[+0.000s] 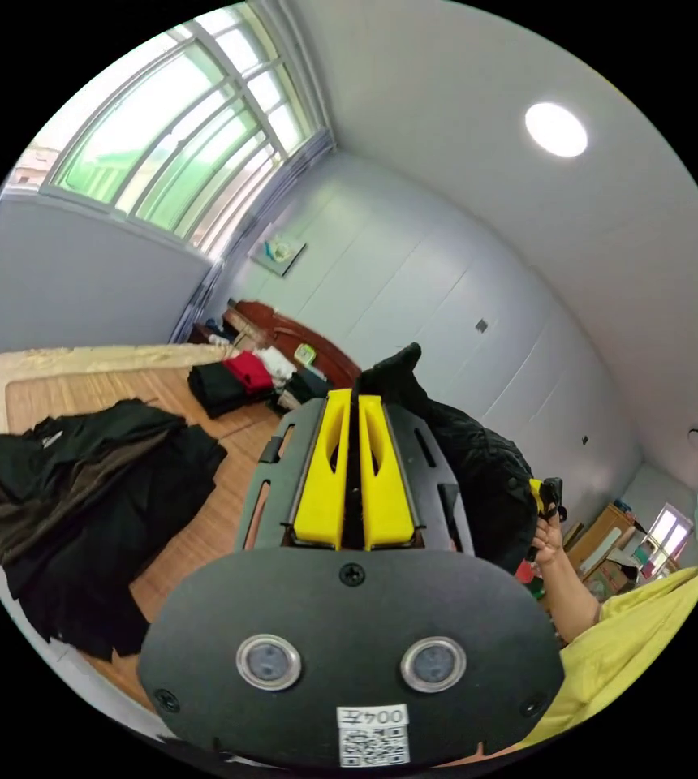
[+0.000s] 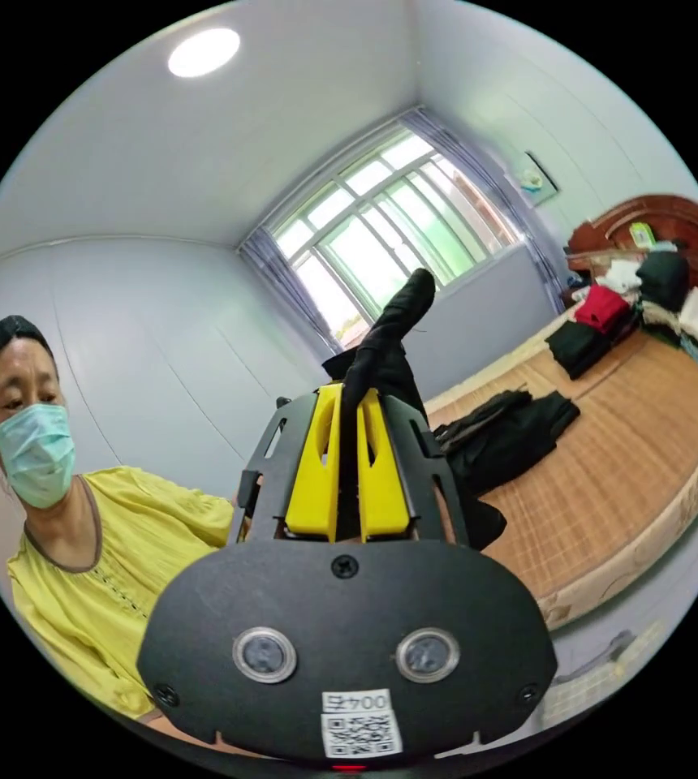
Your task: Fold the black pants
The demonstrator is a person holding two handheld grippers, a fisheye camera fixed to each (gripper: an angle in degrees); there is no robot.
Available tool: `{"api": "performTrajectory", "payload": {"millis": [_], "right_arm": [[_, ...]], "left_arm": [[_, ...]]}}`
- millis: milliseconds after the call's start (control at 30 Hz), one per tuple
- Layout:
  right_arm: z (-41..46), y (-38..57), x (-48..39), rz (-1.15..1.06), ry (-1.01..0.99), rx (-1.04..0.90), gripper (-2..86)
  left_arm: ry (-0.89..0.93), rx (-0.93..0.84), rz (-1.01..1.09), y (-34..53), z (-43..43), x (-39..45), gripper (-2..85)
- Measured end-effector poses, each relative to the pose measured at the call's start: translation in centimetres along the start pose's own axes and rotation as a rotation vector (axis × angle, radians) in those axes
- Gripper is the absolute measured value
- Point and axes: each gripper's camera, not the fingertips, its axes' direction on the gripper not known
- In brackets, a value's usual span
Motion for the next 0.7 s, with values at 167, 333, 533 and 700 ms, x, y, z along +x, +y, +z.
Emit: {"api": "performTrajectory", "payload": {"millis": [167,333,533,700], "right_arm": [[1.5,-12.1,0.0,-0.165,-0.028,-0.045,4.1],[4.6,-21.8,0.9,-0.289,-0.058,-0.12,4.0],[8.3,-28.4,5.3,-0.277,-0.182,-0.151,4.0],[13.5,-32.1,9.3,-0.159,-0.371,-0.235,4.1]], "left_arm": [[0.024,0.217,0.03,0.7,-2.7,2.3,1.1],[-0.054,0.318,0.051,2.6,-5.1,4.9,1.2],[-0.148,0.372,0.064,6.0,-8.5,8.2,1.5],[-0.279,0.429,0.052,9.5,-13.5,11.9,1.5]]}}
